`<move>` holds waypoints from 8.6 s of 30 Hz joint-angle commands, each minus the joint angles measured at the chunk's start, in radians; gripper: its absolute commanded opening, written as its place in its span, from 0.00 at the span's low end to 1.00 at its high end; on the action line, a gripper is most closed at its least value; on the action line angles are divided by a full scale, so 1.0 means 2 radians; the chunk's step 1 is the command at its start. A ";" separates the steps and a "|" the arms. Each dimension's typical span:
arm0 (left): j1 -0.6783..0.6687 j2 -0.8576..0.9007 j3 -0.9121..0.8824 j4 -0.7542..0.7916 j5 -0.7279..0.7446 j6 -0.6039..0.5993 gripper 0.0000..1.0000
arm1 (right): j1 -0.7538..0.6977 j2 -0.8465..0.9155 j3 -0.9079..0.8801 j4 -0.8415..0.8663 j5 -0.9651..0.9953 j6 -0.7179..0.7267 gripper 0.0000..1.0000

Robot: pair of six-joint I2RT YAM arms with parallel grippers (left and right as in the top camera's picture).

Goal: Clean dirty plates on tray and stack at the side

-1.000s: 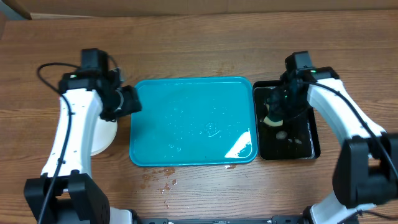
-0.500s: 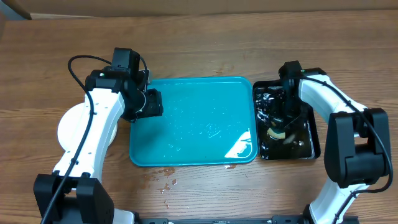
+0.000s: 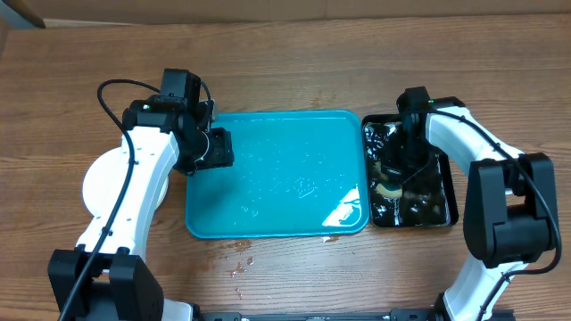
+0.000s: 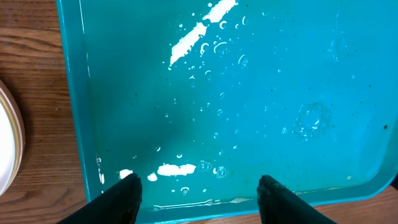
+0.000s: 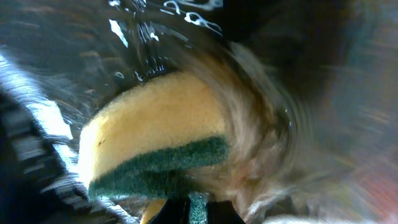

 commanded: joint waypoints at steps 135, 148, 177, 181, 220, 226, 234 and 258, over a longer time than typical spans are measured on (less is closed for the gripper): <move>-0.005 -0.511 -0.239 0.055 -0.042 -0.011 1.00 | -0.005 -0.985 -0.635 0.574 0.032 -0.191 1.00; -0.005 -0.511 -0.239 0.055 -0.042 -0.011 1.00 | -0.011 -0.985 -0.635 0.498 0.004 -0.216 1.00; -0.004 -0.520 -0.242 0.054 -0.054 -0.005 1.00 | -0.011 -0.985 -0.635 0.498 0.004 -0.216 1.00; -0.004 -0.555 -0.275 0.070 -0.076 -0.005 1.00 | -0.011 -0.985 -0.635 0.498 0.004 -0.216 1.00; 0.012 -0.808 -0.668 0.514 -0.068 0.055 1.00 | -0.011 -0.985 -0.635 0.498 0.004 -0.216 1.00; 0.012 -0.808 -0.668 0.514 -0.068 0.055 1.00 | -0.011 -0.985 -0.635 0.498 0.004 -0.216 1.00; 0.012 -0.808 -0.668 0.514 -0.068 0.055 1.00 | -0.011 -0.985 -0.635 0.498 0.004 -0.216 1.00; 0.012 -0.808 -0.668 0.514 -0.068 0.055 0.99 | -0.011 -0.985 -0.635 0.498 0.004 -0.216 1.00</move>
